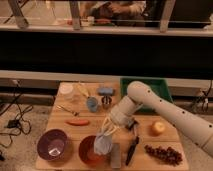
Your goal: Wipe red bowl with towel
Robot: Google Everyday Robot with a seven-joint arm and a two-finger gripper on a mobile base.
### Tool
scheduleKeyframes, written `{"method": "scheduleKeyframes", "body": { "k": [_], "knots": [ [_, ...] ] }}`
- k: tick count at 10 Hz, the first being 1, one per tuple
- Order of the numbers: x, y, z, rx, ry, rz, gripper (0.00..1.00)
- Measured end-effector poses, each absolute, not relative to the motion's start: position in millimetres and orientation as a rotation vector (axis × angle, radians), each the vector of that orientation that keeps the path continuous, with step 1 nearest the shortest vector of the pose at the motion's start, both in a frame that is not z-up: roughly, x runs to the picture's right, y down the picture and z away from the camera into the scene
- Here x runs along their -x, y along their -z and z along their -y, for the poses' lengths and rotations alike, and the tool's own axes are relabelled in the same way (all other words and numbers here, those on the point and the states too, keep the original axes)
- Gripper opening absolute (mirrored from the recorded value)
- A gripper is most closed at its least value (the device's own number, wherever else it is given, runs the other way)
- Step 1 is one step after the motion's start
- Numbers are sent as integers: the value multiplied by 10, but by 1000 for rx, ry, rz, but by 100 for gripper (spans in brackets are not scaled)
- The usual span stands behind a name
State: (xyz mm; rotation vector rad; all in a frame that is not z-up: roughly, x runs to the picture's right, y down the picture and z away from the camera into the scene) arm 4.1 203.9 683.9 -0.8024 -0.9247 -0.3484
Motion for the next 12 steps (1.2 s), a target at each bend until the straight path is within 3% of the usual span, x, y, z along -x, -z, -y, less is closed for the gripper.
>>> {"method": "scheduleKeyframes", "body": {
  "k": [12],
  "knots": [
    [-3, -6540, -2543, 899, 440, 898, 2]
  ]
}}
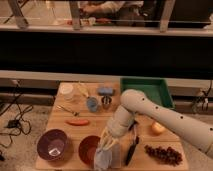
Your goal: Wipe red bowl with towel
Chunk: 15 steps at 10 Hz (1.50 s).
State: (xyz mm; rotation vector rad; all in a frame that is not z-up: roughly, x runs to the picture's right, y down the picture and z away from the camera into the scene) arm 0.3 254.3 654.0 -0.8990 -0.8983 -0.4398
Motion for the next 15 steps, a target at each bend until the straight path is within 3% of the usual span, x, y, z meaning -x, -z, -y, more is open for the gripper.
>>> {"method": "scheduleKeyframes", "body": {
  "k": [11, 15],
  "knots": [
    [689, -6219, -2592, 883, 540, 1037, 2],
    [745, -6359, -2549, 887, 531, 1032, 2]
  ]
}}
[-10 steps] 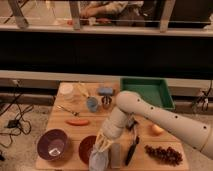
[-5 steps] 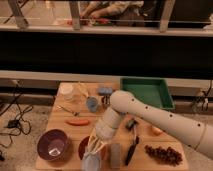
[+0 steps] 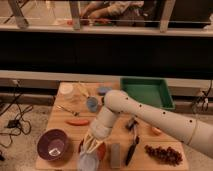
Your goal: Wipe red bowl with towel
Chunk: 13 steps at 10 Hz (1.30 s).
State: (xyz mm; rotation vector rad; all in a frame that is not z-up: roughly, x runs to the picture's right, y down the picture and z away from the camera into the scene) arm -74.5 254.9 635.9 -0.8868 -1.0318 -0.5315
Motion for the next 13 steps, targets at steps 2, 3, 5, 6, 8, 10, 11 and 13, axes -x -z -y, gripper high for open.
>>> {"method": "scheduleKeyframes", "body": {
  "k": [2, 3, 5, 6, 8, 10, 11, 13],
  "knots": [
    [687, -6436, -2518, 889, 518, 1020, 2],
    [671, -6464, -2501, 887, 514, 1017, 2],
    [602, -6568, -2442, 884, 497, 1001, 2],
    [562, -6620, -2406, 883, 488, 995, 2],
    [561, -6703, -2365, 879, 480, 989, 2],
    [554, -6767, -2355, 876, 469, 987, 2],
    [583, -6791, -2353, 873, 467, 990, 2],
    [641, -6815, -2369, 871, 466, 997, 2]
  ]
}}
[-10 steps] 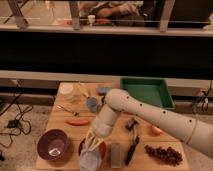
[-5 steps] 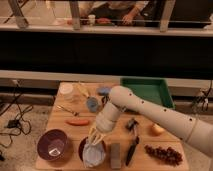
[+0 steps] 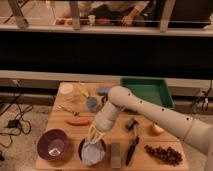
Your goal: Wipe red bowl with towel
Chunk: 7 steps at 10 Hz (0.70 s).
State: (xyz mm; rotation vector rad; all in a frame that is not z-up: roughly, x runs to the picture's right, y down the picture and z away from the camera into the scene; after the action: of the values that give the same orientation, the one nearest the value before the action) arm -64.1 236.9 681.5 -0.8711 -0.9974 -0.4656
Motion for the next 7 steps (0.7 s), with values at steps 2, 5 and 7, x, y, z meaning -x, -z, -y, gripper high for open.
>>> {"method": "scheduleKeyframes", "body": {
  "k": [2, 5, 7],
  "knots": [
    [723, -6829, -2405, 873, 465, 1004, 2],
    [913, -6834, -2496, 884, 487, 1014, 2],
    [969, -6852, -2573, 892, 496, 1015, 2]
  ]
}}
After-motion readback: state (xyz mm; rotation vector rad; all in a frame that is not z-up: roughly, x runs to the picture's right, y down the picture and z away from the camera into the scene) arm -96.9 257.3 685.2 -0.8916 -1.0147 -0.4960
